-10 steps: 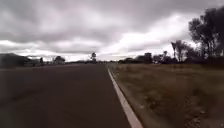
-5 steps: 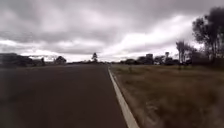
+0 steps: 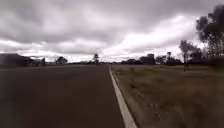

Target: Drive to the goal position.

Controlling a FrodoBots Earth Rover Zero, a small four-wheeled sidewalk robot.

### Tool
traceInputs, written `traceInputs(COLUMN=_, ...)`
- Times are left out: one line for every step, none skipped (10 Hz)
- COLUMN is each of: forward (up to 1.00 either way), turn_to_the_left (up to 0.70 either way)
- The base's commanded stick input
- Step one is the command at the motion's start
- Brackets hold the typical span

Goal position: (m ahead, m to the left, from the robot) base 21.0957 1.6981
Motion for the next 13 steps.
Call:
traceInputs(forward=0.85, turn_to_the_left=0.00)
traceInputs(forward=0.85, turn_to_the_left=0.00)
traceInputs(forward=0.85, turn_to_the_left=0.00)
traceInputs(forward=0.85, turn_to_the_left=0.00)
traceInputs(forward=0.85, turn_to_the_left=0.00)
traceInputs(forward=0.85, turn_to_the_left=0.00)
traceInputs(forward=0.85, turn_to_the_left=0.00)
traceInputs(forward=0.85, turn_to_the_left=0.00)
traceInputs(forward=0.85, turn_to_the_left=0.00)
traceInputs(forward=0.85, turn_to_the_left=0.00)
traceInputs(forward=0.85, turn_to_the_left=0.00)
traceInputs(forward=0.85, turn_to_the_left=0.00)
traceInputs(forward=0.85, turn_to_the_left=0.00)
